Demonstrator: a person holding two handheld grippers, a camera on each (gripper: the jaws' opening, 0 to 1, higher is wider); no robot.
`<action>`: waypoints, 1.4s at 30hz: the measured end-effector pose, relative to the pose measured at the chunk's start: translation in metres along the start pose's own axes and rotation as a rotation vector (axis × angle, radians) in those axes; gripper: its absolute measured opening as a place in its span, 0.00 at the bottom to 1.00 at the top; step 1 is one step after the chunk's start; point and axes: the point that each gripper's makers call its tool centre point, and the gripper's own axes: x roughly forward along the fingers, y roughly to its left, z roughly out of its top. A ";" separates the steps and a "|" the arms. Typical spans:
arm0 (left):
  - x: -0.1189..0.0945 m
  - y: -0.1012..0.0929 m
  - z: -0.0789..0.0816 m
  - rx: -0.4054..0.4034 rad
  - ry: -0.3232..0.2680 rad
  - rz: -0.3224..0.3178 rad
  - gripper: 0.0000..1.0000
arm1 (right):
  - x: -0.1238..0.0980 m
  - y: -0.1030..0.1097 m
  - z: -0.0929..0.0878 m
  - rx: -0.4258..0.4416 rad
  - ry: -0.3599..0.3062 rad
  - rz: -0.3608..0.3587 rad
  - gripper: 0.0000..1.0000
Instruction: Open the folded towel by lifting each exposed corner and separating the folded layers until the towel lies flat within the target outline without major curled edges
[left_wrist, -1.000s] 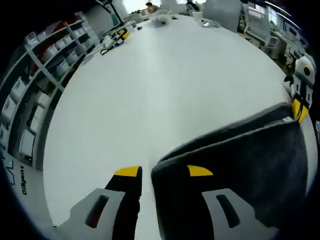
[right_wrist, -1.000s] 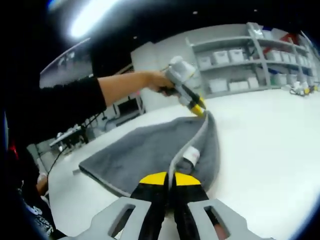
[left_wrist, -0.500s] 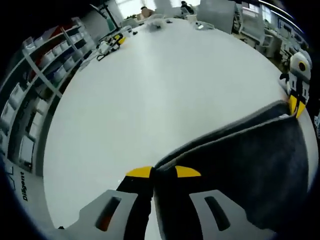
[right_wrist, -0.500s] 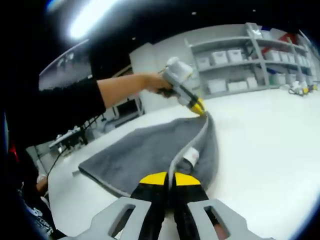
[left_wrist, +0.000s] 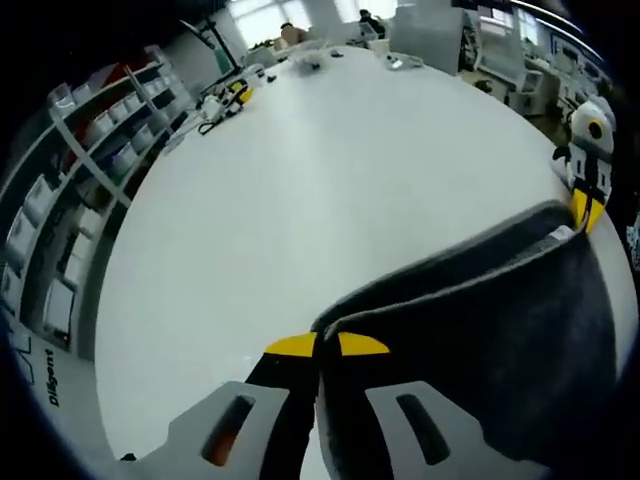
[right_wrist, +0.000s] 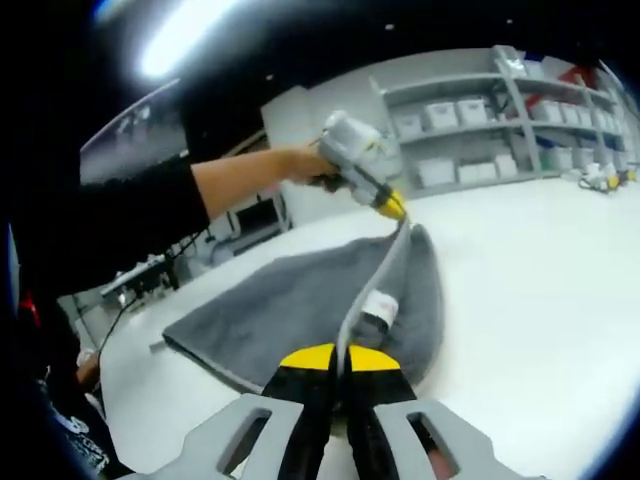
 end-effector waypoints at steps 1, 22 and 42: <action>-0.002 0.002 0.001 0.015 -0.010 0.017 0.03 | 0.000 0.003 0.004 -0.001 -0.004 0.001 0.00; -0.086 0.017 -0.047 0.096 -0.111 0.248 0.03 | 0.039 0.104 0.035 -0.267 0.030 0.113 0.00; -0.170 0.002 -0.126 0.110 -0.087 0.424 0.03 | 0.083 0.207 0.050 -0.546 0.139 0.242 0.00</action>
